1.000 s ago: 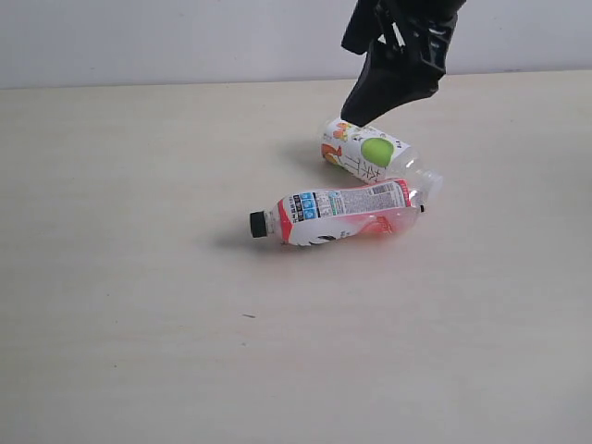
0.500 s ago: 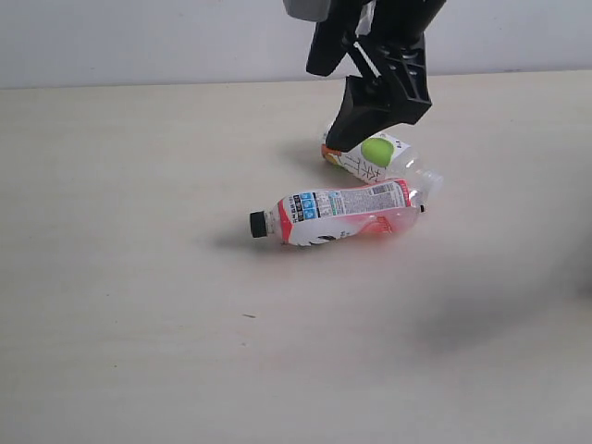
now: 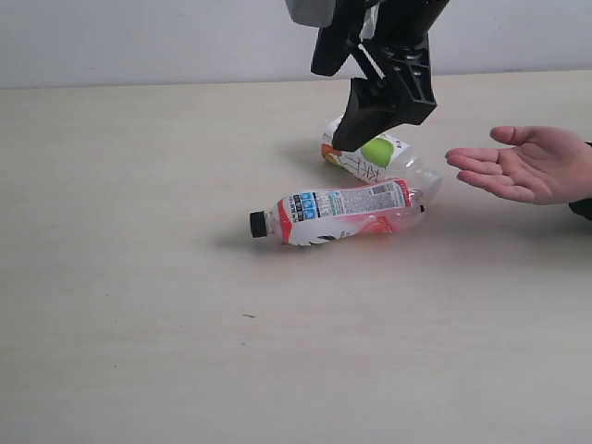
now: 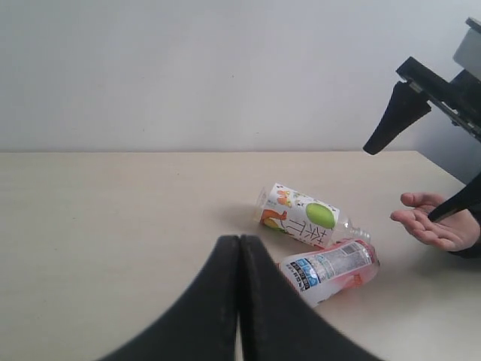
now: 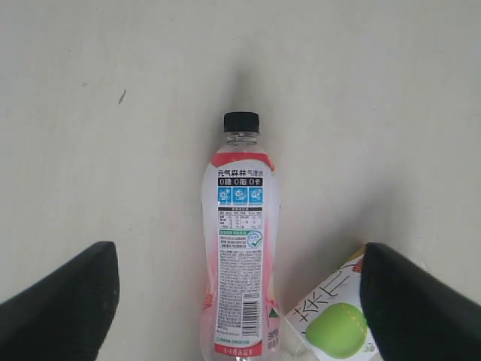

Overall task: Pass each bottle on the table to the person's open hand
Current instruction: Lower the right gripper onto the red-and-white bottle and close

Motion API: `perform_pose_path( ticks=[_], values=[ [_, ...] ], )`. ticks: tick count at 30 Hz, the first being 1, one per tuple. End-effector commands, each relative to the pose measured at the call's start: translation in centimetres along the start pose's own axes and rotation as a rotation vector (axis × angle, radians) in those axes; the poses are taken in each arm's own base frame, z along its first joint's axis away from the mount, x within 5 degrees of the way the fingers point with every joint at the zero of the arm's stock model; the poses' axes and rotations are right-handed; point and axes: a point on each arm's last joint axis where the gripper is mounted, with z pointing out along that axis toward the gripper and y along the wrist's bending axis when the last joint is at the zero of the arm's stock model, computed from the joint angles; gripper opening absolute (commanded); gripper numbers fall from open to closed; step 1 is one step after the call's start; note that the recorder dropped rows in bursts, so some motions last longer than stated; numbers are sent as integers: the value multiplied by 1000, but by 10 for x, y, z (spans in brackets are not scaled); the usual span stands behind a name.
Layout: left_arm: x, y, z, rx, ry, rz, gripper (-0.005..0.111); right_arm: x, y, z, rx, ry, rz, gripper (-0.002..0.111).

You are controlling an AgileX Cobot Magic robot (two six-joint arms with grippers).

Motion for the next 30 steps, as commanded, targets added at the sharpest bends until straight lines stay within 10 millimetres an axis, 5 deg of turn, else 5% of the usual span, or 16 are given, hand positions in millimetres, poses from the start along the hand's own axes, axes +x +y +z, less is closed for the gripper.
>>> perform_pose_path(
  ticks=[1,11,30],
  values=[
    [-1,0,-1,-2,-21,-2,1,-1,1,1,-4,-9,0,81],
    [-1,0,-1,-2,-21,-2,1,2,-2,10,-23,5,37,81],
    [-1,0,-1,-2,-21,-2,1,22,-17,95,-142,127,268,94]
  ],
)
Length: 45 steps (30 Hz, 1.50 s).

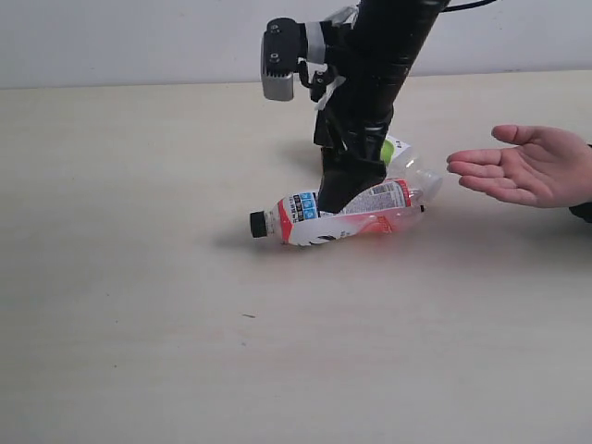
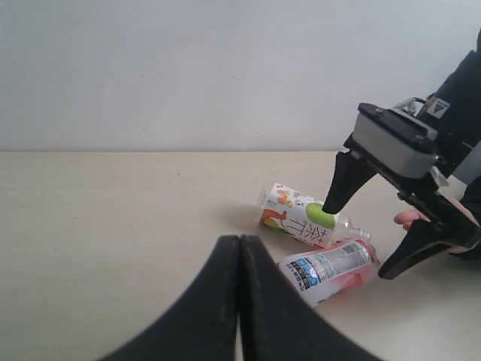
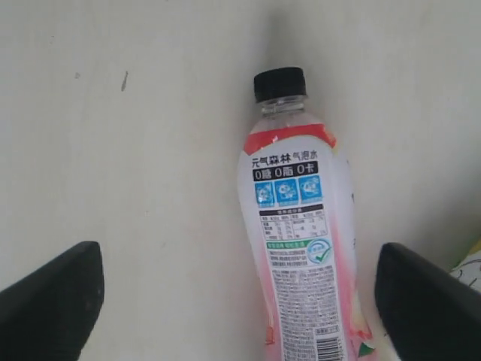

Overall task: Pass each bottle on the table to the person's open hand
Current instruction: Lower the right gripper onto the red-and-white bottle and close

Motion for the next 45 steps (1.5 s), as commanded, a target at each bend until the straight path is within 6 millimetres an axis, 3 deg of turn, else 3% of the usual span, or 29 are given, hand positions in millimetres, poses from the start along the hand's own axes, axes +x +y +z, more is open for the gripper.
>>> perform_pose_path(
  ticks=[1,30,45],
  values=[
    [-1,0,-1,-2,-21,-2,1,0,-5,14,12,32,32,95],
    [-1,0,-1,-2,-21,-2,1,20,-32,92,17,165,-47,95],
    [-1,0,-1,-2,-21,-2,1,18,-39,97,72,138,-52,95]
  ],
)
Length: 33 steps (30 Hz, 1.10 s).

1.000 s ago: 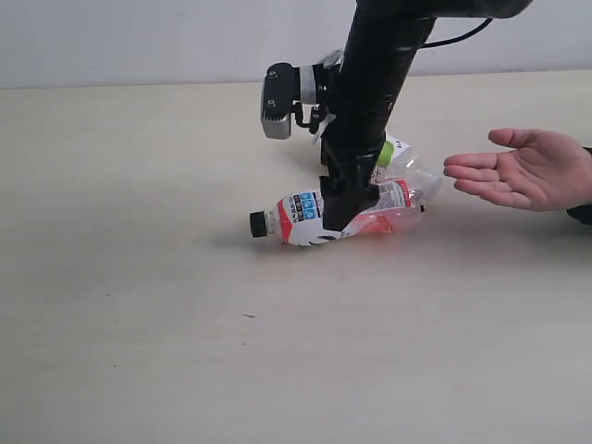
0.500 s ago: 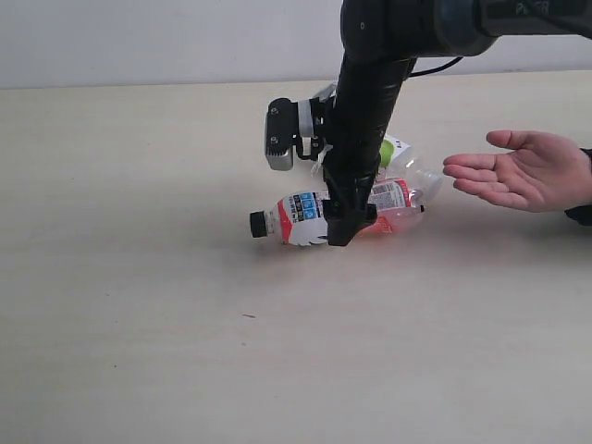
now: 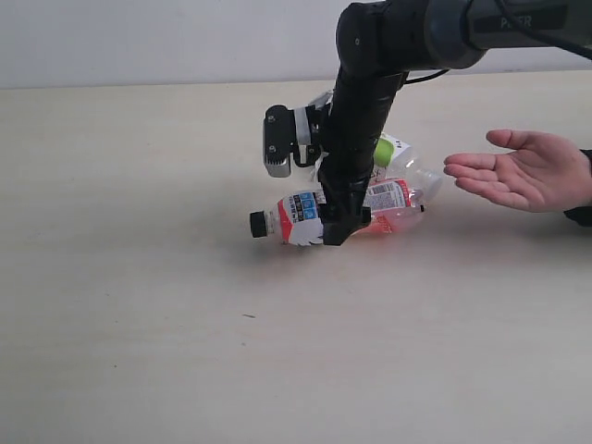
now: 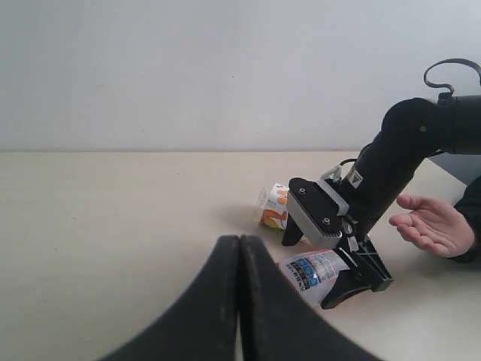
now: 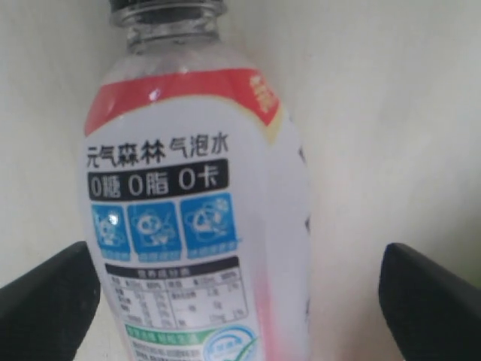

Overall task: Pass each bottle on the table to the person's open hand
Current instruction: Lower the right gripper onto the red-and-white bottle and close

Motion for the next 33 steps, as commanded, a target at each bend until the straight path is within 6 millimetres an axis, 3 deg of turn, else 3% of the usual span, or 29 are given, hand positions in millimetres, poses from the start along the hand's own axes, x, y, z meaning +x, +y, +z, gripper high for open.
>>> perform_pose_path(
  ticks=[1,33],
  values=[
    [-1,0,-1,-2,-21,-2,1,-2,0,1,7,-2,-12,95],
    [-1,0,-1,-2,-21,1,1,-3,7,1,-57,-3,-7,95]
  ],
)
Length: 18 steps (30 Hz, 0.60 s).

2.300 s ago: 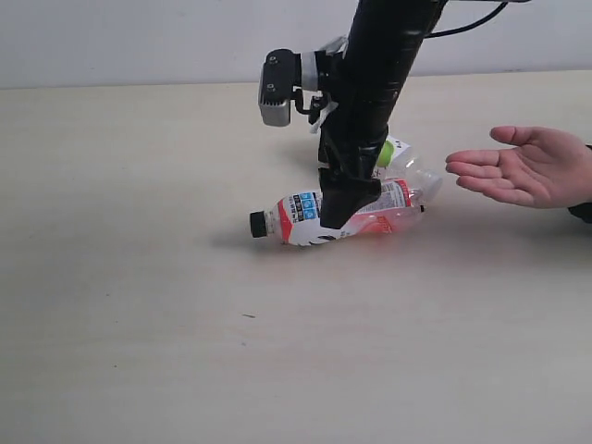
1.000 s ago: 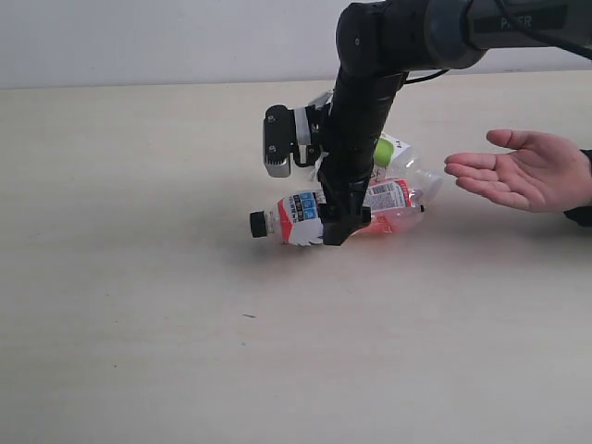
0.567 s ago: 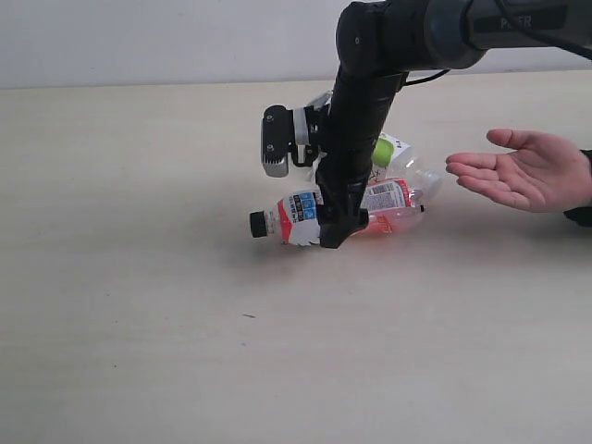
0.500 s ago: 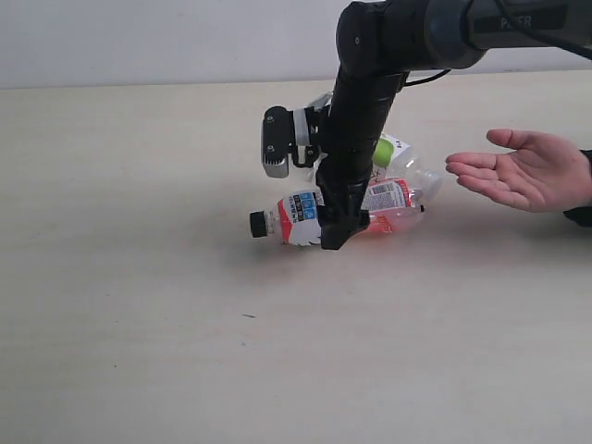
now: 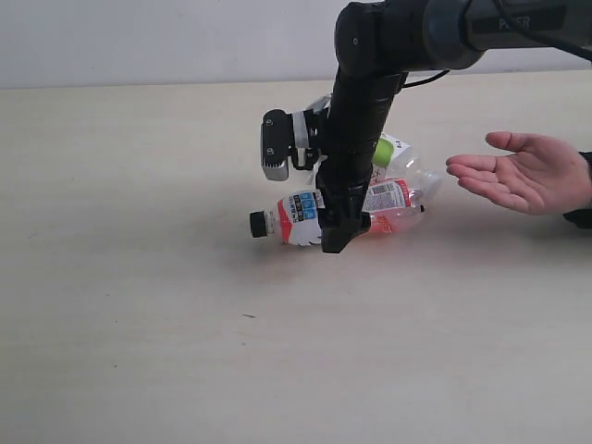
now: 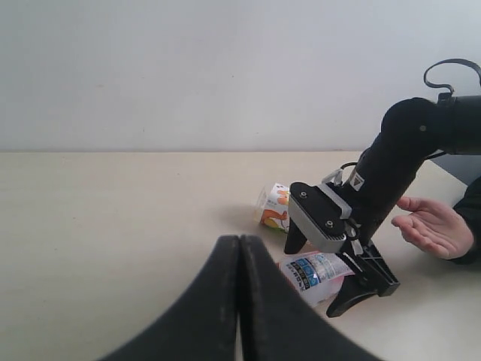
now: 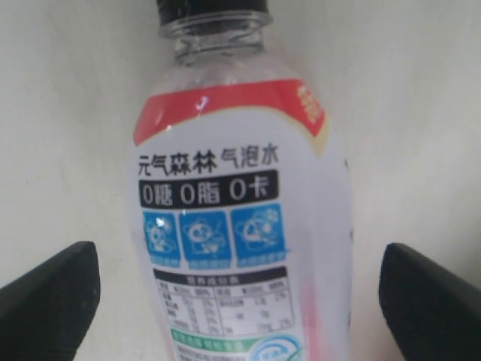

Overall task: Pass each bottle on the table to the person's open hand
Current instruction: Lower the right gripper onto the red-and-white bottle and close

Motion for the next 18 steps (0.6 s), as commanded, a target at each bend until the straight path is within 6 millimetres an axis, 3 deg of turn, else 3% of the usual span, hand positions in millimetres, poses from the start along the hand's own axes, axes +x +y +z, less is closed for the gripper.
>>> perform_pose_path(
  ticks=[1,18],
  values=[
    [-1,0,-1,-2,-21,1,1,-1,1,0,-6,-1,-8,95],
    [-1,0,-1,-2,-21,-1,1,-4,0,0,9,-36,-11,95]
  ],
)
